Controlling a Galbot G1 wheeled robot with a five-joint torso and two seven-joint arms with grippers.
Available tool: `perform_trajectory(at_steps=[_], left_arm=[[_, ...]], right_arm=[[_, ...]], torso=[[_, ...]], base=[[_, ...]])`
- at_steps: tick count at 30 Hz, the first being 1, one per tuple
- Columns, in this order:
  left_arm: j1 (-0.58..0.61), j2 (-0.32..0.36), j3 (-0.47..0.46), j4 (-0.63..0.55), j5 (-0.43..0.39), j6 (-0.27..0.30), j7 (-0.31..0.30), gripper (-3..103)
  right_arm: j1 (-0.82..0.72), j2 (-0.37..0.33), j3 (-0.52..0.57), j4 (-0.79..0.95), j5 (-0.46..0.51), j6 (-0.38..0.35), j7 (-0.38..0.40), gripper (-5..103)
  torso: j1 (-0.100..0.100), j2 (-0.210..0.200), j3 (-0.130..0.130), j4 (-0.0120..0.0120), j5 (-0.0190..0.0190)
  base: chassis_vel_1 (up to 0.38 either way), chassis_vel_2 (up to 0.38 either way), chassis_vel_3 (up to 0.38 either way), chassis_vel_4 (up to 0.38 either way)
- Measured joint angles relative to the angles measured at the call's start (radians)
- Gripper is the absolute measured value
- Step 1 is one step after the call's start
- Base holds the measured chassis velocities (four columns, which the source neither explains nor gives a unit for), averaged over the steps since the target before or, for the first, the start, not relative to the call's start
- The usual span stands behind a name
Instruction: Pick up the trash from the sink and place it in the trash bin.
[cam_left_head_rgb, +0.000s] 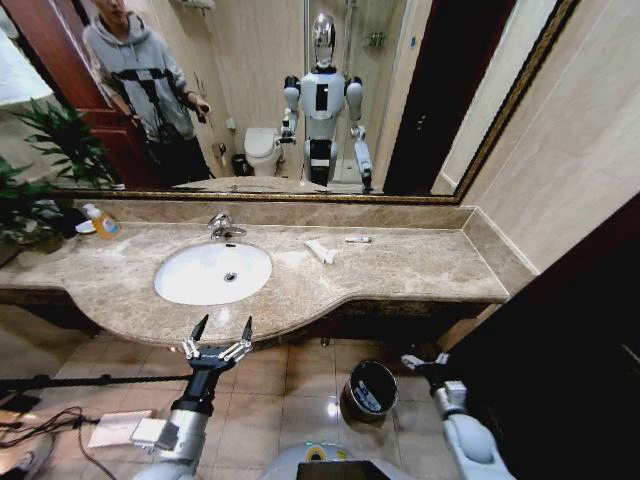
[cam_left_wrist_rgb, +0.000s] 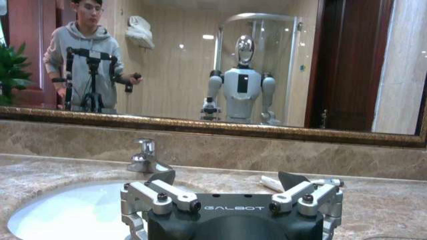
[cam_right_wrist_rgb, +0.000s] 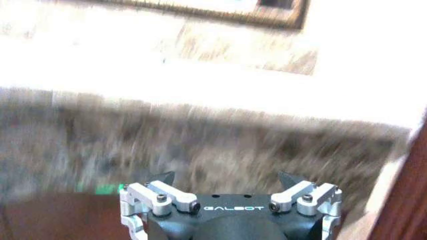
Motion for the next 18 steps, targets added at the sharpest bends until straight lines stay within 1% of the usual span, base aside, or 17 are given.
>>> perform_trajectory(at_steps=[1, 2, 3, 5, 6, 8, 10, 13, 14, 15, 17, 18], left_arm=[[0.000, 0.000, 0.000, 0.000, 0.000, 0.000, 0.000, 100], [0.000, 0.000, 0.000, 0.000, 0.000, 0.000, 0.000, 100], [0.000, 0.000, 0.000, 0.000, 0.000, 0.000, 0.000, 100], [0.000, 0.000, 0.000, 0.000, 0.000, 0.000, 0.000, 100], [0.000, 0.000, 0.000, 0.000, 0.000, 0.000, 0.000, 100], [0.000, 0.000, 0.000, 0.000, 0.000, 0.000, 0.000, 100], [0.000, 0.000, 0.000, 0.000, 0.000, 0.000, 0.000, 100], [0.000, 0.000, 0.000, 0.000, 0.000, 0.000, 0.000, 100], [0.000, 0.000, 0.000, 0.000, 0.000, 0.000, 0.000, 100], [0.000, 0.000, 0.000, 0.000, 0.000, 0.000, 0.000, 100], [0.000, 0.000, 0.000, 0.000, 0.000, 0.000, 0.000, 100], [0.000, 0.000, 0.000, 0.000, 0.000, 0.000, 0.000, 100]], right_arm=[[0.000, 0.000, 0.000, 0.000, 0.000, 0.000, 0.000, 100], [-0.017, 0.010, 0.011, 0.040, 0.016, -0.004, 0.001, 100], [-0.045, 0.024, 0.021, 0.109, 0.057, -0.007, 0.002, 100], [-0.074, 0.036, 0.008, 0.198, 0.145, 0.013, -0.006, 100], [-0.074, 0.036, 0.008, 0.198, 0.145, 0.013, -0.006, 100], [-0.074, 0.038, -0.018, 0.255, 0.185, 0.021, -0.023, 100], [-0.060, 0.033, -0.037, 0.275, 0.197, 0.011, -0.028, 100], [0.028, -0.014, -0.101, 0.298, 0.225, -0.058, -0.028, 100], [0.055, -0.031, -0.116, 0.294, 0.225, -0.070, -0.029, 100], [0.055, -0.031, -0.116, 0.294, 0.225, -0.070, -0.029, 100], [0.129, -0.095, -0.175, 0.267, 0.225, -0.111, -0.028, 100], [0.152, -0.114, -0.197, 0.253, 0.225, -0.120, -0.020, 100]], torso=[[0.000, 0.000, 0.000, 0.0000, 0.0000], [0.000, 0.000, 0.000, -0.0001, -0.0006], [0.000, 0.000, 0.000, -0.0001, -0.0010], [0.000, 0.000, 0.000, -0.0001, -0.0004], [0.000, 0.000, 0.000, -0.0001, -0.0004], [0.000, 0.000, 0.000, -0.0001, -0.0006], [0.000, 0.000, 0.000, -0.0002, -0.0005], [0.000, 0.000, 0.000, 0.0000, -0.0004], [0.000, 0.000, 0.000, 0.0002, -0.0004], [0.000, 0.000, 0.000, 0.0002, -0.0004], [0.000, 0.000, 0.000, 0.0002, -0.0003], [0.000, 0.000, 0.000, 0.0002, -0.0007]], base=[[0.000, 0.000, 0.000, 0.000], [0.000, 0.000, 0.000, 0.000], [0.000, 0.000, 0.000, 0.000], [0.000, 0.000, 0.000, 0.000], [0.000, 0.000, 0.000, 0.000], [0.000, 0.000, 0.000, 0.000], [0.000, 0.000, 0.000, 0.000], [0.000, 0.000, 0.000, 0.000], [0.000, 0.000, 0.000, 0.000], [0.000, 0.000, 0.000, 0.000], [0.000, 0.000, 0.000, 0.000], [0.000, 0.000, 0.000, 0.000]])
